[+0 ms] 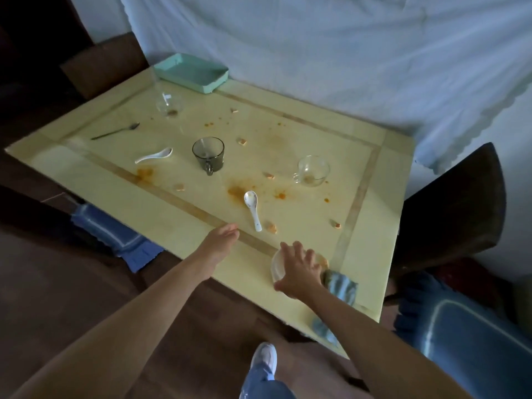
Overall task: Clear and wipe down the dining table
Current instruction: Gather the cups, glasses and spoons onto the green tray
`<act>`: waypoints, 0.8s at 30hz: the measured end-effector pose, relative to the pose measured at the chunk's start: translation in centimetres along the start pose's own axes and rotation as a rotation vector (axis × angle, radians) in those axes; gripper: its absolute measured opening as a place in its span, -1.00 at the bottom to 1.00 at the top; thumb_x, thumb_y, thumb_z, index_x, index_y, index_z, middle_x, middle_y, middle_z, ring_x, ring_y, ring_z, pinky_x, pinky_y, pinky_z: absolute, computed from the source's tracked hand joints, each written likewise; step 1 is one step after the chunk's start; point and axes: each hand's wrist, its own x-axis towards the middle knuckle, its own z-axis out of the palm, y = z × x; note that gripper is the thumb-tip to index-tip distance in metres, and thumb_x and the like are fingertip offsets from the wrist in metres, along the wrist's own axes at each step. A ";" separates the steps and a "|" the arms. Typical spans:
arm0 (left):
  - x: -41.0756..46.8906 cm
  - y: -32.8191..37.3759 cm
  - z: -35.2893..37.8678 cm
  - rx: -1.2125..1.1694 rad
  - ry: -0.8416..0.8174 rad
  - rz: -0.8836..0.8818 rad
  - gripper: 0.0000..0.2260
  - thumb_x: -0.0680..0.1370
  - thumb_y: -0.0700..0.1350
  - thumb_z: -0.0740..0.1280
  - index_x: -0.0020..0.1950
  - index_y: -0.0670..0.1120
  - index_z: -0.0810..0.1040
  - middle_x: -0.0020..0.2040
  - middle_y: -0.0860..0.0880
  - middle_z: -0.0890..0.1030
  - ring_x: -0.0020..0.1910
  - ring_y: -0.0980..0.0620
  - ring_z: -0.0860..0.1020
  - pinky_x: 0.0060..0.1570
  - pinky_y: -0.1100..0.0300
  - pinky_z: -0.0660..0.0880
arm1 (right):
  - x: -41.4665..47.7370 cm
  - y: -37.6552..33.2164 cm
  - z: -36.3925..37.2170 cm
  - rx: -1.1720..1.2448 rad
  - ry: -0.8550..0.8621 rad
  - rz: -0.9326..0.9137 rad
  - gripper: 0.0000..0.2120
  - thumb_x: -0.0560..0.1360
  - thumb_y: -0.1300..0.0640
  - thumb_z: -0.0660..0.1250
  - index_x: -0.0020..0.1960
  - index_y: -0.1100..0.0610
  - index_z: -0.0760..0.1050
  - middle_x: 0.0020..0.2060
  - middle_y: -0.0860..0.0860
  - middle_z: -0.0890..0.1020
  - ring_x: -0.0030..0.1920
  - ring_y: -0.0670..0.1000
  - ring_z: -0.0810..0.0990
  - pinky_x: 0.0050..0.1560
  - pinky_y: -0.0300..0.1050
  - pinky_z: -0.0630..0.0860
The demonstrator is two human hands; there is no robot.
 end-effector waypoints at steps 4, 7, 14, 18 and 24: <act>2.3 1.7 0.1 -0.073 -0.018 -0.027 -0.85 0.61 -0.13 0.17 -0.04 0.08 0.48 0.11 -0.01 0.47 0.08 0.02 0.42 0.15 0.10 0.36 | 1.7 -0.5 -2.0 0.044 0.013 0.021 -0.10 0.27 -0.05 0.45 0.45 -0.06 0.02 0.37 0.02 0.15 0.32 0.20 0.19 0.23 0.18 0.30; 3.4 3.6 -0.4 -0.134 -0.015 -0.026 -0.80 0.61 -0.14 0.17 -0.18 0.07 0.46 0.03 -0.03 0.45 0.01 -0.01 0.41 0.08 0.11 0.37 | 3.6 -1.7 -4.8 0.076 0.066 0.001 -0.09 0.26 -0.06 0.46 0.45 -0.07 0.01 0.36 0.00 0.16 0.30 0.18 0.20 0.22 0.12 0.32; 5.0 7.5 -4.2 -0.292 -0.009 -0.024 -0.66 0.60 -0.16 0.21 0.38 -0.10 0.38 0.22 -0.07 0.52 0.20 -0.05 0.48 0.28 0.03 0.36 | 7.6 -6.1 -11.5 0.198 0.181 -0.064 -0.05 0.25 -0.03 0.48 0.46 0.00 -0.01 0.38 -0.01 0.19 0.31 0.20 0.22 0.22 0.12 0.31; 6.2 10.2 -6.0 -0.381 0.002 0.004 -0.70 0.60 -0.18 0.18 0.34 -0.10 0.41 0.21 -0.08 0.52 0.21 -0.08 0.49 0.28 0.04 0.36 | 9.5 -8.7 -14.1 0.253 0.242 -0.098 -0.10 0.25 -0.02 0.47 0.43 0.03 0.04 0.36 -0.01 0.23 0.30 0.19 0.23 0.21 0.12 0.32; 10.3 14.5 -9.8 -0.469 -0.093 0.091 -0.85 0.57 -0.14 0.21 0.12 -0.05 0.48 0.04 -0.04 0.49 -0.02 0.00 0.46 -0.05 0.14 0.38 | 13.7 -11.9 -17.5 0.267 0.301 -0.111 -0.13 0.27 -0.03 0.46 0.42 0.03 0.05 0.36 -0.01 0.23 0.29 0.19 0.24 0.21 0.09 0.31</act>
